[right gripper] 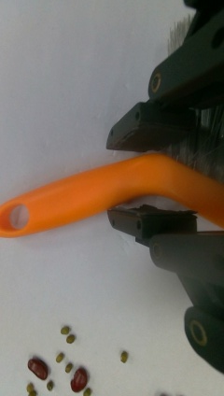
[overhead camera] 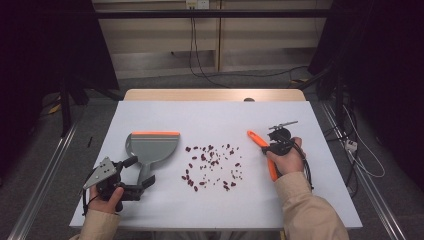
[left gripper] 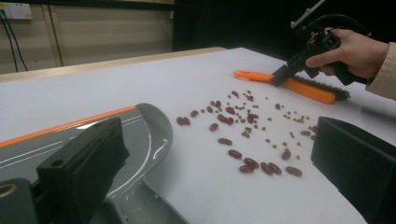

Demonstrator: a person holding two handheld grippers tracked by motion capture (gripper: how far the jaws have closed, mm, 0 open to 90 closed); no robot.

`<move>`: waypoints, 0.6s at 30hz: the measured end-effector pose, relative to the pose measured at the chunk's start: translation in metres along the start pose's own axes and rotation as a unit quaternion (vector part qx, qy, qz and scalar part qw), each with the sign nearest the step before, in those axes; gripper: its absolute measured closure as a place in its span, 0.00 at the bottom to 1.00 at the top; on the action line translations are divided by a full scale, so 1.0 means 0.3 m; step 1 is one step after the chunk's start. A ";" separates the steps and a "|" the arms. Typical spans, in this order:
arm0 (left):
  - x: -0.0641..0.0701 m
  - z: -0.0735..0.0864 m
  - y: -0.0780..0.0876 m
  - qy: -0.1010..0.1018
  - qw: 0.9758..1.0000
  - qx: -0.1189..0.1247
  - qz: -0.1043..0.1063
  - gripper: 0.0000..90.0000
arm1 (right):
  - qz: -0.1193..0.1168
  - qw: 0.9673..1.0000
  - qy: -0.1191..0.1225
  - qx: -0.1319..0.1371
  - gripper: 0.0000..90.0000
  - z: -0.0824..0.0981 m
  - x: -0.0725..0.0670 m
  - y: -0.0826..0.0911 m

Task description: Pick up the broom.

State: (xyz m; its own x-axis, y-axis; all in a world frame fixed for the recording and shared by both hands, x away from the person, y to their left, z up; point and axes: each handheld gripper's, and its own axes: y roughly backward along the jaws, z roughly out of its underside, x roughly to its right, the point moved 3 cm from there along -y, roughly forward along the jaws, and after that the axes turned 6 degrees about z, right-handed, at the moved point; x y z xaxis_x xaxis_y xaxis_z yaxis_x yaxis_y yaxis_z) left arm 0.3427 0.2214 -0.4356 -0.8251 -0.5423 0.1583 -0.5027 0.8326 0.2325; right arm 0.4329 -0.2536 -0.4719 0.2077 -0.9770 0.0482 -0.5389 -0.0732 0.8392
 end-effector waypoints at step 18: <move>0.003 -0.004 0.013 -0.002 1.000 0.004 -0.009 0.03 | -0.002 1.000 0.015 0.005 0.78 -0.007 -0.002 0.003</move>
State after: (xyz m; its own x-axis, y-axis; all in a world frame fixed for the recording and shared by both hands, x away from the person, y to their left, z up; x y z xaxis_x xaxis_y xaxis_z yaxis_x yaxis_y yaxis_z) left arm 0.3402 0.2240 -0.4332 -0.8171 -0.5565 0.1504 -0.5192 0.8239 0.2272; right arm 0.4340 -0.2527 -0.4699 0.2334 -0.9704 0.0613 -0.5466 -0.0788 0.8337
